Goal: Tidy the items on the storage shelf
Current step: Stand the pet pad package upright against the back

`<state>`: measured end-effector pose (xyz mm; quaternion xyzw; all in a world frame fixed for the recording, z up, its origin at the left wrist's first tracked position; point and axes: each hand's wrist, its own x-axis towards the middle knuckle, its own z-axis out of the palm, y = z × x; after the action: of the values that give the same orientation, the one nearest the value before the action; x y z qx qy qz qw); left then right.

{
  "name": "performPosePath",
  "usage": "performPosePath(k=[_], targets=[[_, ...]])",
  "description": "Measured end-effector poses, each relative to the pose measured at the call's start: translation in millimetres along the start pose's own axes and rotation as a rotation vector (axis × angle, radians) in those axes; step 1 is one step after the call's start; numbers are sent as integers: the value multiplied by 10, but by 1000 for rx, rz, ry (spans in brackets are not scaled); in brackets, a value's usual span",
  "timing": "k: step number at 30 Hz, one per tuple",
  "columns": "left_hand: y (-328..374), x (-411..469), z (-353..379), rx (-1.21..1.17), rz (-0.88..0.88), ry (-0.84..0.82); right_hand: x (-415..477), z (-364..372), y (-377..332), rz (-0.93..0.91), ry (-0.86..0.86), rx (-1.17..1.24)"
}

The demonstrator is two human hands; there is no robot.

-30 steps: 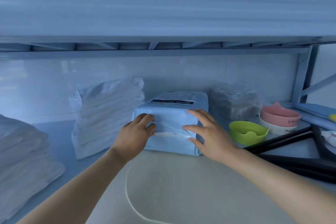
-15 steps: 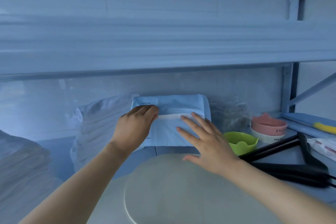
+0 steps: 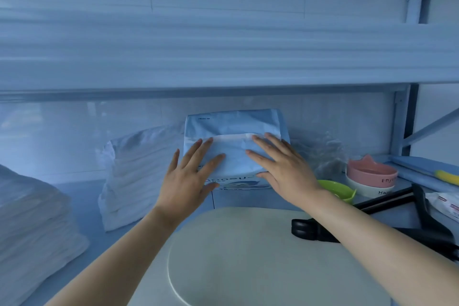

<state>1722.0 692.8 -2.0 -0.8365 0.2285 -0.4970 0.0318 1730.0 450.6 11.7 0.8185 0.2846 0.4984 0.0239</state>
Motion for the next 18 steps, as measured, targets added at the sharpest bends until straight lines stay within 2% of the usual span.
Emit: performPosePath(k=[6, 10, 14, 18], targets=[[-48, 123, -36, -21, 23, 71, 28, 21, 30, 25, 45, 52], [-71, 284, -34, -5, 65, 148, 97, 13, 183, 49, 156, 98], [-114, 525, 24, -43, -33, 212, 221, 34, 340, 65, 278, 46], [-128, 698, 170, 3, -91, 252, 307, 156, 414, 81, 111, -18]])
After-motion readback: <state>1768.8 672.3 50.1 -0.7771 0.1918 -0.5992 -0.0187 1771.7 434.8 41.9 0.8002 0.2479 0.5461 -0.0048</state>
